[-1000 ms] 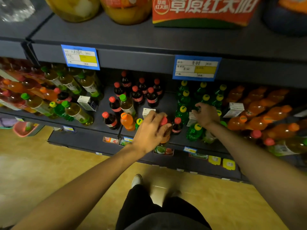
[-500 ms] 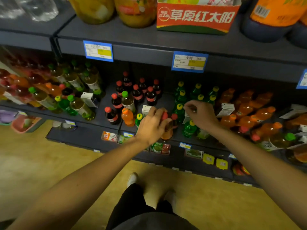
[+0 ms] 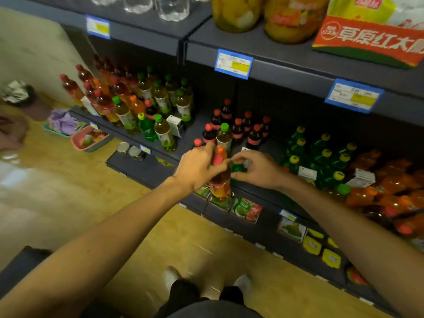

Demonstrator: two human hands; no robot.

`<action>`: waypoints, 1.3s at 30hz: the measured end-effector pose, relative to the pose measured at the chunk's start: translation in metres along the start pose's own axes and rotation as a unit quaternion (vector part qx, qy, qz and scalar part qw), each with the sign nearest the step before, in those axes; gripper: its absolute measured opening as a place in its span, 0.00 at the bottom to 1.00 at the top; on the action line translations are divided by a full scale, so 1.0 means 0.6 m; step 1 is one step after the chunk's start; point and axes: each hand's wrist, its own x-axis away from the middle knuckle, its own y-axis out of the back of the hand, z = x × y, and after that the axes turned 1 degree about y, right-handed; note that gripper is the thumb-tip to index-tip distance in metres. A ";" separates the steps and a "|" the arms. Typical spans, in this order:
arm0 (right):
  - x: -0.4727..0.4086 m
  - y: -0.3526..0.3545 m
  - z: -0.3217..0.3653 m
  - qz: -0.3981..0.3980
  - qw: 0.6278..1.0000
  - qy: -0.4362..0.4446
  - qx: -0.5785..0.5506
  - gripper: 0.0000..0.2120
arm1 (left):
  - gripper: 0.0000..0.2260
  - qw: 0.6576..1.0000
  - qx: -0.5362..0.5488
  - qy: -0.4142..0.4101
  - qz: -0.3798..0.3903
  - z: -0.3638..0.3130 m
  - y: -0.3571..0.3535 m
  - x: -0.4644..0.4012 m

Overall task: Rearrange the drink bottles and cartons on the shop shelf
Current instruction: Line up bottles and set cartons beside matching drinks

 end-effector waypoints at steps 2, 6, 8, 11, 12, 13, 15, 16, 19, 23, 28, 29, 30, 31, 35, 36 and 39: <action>-0.029 -0.021 0.034 0.019 1.000 0.014 0.009 0.19 | 0.18 1.000 -0.009 0.024 -0.006 0.033 0.027 0.006; -0.088 -0.066 0.111 0.058 0.997 0.041 -0.004 0.25 | 0.18 0.996 -0.016 0.060 -0.056 0.100 0.086 0.023; -0.115 -0.095 0.147 0.065 0.996 0.053 -0.001 0.29 | 0.18 0.994 -0.013 0.071 -0.078 0.138 0.116 0.034; -0.154 -0.149 0.197 0.078 0.995 0.065 0.003 0.38 | 0.19 0.991 -0.014 0.078 -0.112 0.198 0.160 0.046; -0.168 -0.169 0.215 0.083 0.994 0.069 -0.008 0.40 | 0.19 0.989 -0.013 0.081 -0.124 0.219 0.176 0.051; -0.181 -0.187 0.234 0.085 0.994 0.073 -0.016 0.40 | 0.19 0.987 -0.010 0.083 -0.136 0.240 0.192 0.056; -0.209 -0.224 0.276 0.074 0.993 0.087 -0.018 0.40 | 0.17 0.983 -0.004 0.091 -0.160 0.282 0.225 0.070; -0.224 -0.242 0.297 0.065 0.993 0.096 -0.016 0.40 | 0.17 0.980 -0.001 0.100 -0.175 0.305 0.239 0.077; -0.269 -0.305 0.356 0.038 0.991 0.126 -0.002 0.36 | 0.16 0.967 0.008 0.137 -0.216 0.371 0.276 0.104; -0.317 -0.381 0.424 0.031 0.989 0.147 -0.005 0.33 | 0.17 0.951 0.016 0.197 -0.236 0.450 0.315 0.141; -0.377 -0.445 0.453 0.067 0.982 0.173 -0.038 0.29 | 0.17 0.926 0.047 0.243 -0.286 0.542 0.354 0.157; -0.391 -0.454 0.454 0.065 0.983 0.170 -0.038 0.30 | 0.17 0.923 0.049 0.251 -0.287 0.562 0.359 0.159; -0.407 -0.462 0.456 0.062 0.984 0.165 -0.037 0.30 | 0.17 0.922 0.047 0.260 -0.284 0.583 0.362 0.162; -0.425 -0.469 0.458 0.055 0.985 0.158 -0.036 0.30 | 0.16 0.921 0.045 0.269 -0.279 0.606 0.362 0.164; -0.510 -0.478 0.479 0.015 0.990 0.131 -0.049 0.24 | 0.16 0.922 0.041 0.283 -0.260 0.690 0.369 0.151; -0.534 -0.477 0.485 0.010 0.991 0.125 -0.054 0.22 | 0.15 0.924 0.040 0.284 -0.254 0.709 0.374 0.141; -0.611 -0.473 0.503 -0.036 0.990 0.113 -0.072 0.21 | 0.14 0.927 0.033 0.293 -0.232 0.767 0.394 0.091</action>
